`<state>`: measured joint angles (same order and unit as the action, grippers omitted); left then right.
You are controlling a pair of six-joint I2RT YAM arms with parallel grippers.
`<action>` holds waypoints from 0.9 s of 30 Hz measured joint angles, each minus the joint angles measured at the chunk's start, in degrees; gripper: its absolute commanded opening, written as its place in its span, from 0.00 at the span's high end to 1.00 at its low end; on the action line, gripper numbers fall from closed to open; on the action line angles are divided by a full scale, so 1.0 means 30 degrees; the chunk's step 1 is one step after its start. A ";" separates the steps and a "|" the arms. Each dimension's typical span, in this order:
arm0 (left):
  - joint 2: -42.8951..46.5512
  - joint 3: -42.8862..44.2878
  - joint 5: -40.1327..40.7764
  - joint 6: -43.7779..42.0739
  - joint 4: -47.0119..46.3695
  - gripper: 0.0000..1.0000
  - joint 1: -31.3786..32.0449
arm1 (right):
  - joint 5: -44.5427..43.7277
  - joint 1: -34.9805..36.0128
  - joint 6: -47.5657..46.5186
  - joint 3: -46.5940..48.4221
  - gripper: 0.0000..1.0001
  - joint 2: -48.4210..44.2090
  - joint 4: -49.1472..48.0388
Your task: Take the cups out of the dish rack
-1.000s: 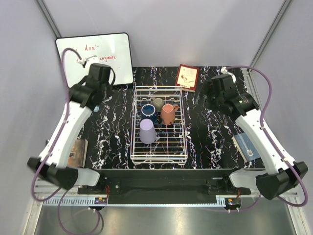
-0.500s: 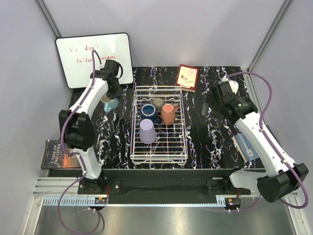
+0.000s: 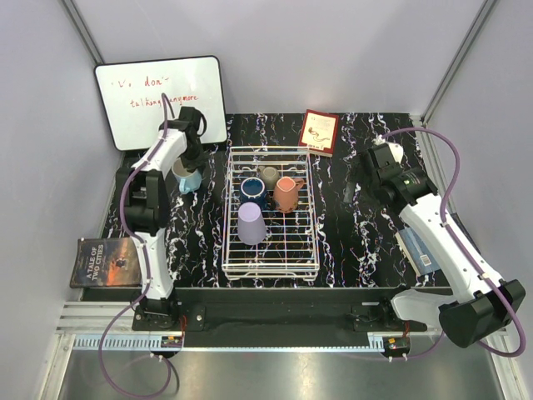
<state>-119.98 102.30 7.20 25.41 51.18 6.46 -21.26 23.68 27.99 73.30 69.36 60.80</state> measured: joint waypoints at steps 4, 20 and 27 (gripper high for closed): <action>-0.0321 0.0532 -0.0007 0.0036 0.0007 0.75 0.0022 | 0.0277 0.0000 -0.0182 -0.0051 0.00 0.0015 0.0015; 0.2091 0.0437 0.0379 0.0619 0.0138 0.27 0.0036 | 0.0131 0.0015 -0.0401 -0.0051 0.00 0.0066 0.0015; 0.8743 -0.0131 0.2237 0.1355 0.0095 0.23 0.0925 | 0.0772 0.0299 -0.0437 -0.0313 0.00 -0.0692 -0.1326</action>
<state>-93.76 101.91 13.91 29.47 51.46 9.23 -18.94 24.58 26.68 72.36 67.29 56.82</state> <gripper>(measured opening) 0.752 0.994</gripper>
